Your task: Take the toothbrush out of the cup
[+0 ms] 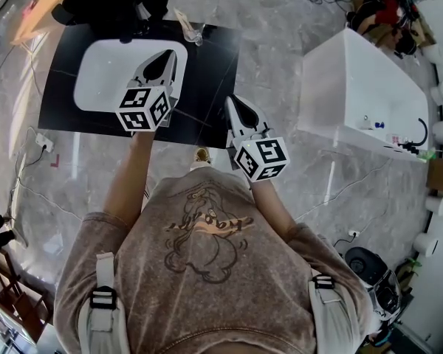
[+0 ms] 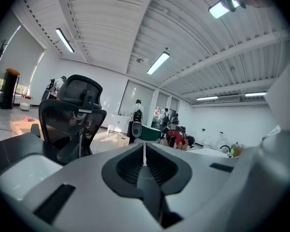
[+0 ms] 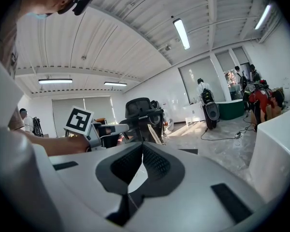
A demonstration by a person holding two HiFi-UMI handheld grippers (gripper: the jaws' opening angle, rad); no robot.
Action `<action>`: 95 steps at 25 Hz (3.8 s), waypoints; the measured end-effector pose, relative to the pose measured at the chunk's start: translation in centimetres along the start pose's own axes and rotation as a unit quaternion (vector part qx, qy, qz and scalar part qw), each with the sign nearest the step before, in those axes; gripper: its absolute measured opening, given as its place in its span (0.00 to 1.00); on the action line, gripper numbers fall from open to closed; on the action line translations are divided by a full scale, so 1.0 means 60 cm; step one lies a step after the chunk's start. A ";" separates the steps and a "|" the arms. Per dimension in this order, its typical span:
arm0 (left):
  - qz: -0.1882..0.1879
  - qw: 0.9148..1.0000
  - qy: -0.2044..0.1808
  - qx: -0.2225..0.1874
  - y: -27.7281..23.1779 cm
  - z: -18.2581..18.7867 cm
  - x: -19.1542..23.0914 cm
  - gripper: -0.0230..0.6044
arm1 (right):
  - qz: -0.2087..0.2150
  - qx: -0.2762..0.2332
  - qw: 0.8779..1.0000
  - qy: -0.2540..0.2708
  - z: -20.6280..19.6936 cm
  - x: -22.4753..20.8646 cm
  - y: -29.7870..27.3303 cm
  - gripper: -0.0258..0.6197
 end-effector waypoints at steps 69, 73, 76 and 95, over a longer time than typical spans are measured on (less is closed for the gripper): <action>0.043 0.996 -0.022 0.075 -0.307 -0.083 0.135 0.26 | -0.021 0.038 0.999 -0.015 0.005 -0.111 -0.029 0.07; 0.046 0.996 -0.025 0.068 -0.299 -0.081 0.134 0.20 | -0.017 0.039 0.999 -0.015 0.001 -0.106 -0.032 0.07; 0.048 0.997 -0.025 0.059 -0.292 -0.073 0.128 0.18 | -0.014 0.040 0.999 -0.015 -0.001 -0.102 -0.028 0.07; 0.057 0.998 -0.027 -0.022 -0.194 0.034 0.096 0.17 | 0.012 0.026 1.000 -0.014 -0.004 -0.063 -0.024 0.07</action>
Point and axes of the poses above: the fingertips, and each gripper's own axes: y backward along the fingers, x to its left, z out of its top, the point moved 8 cm from there along y, backward along the fingers, and after that the axes turned 3 degrees about x, right-handed, at the moved point
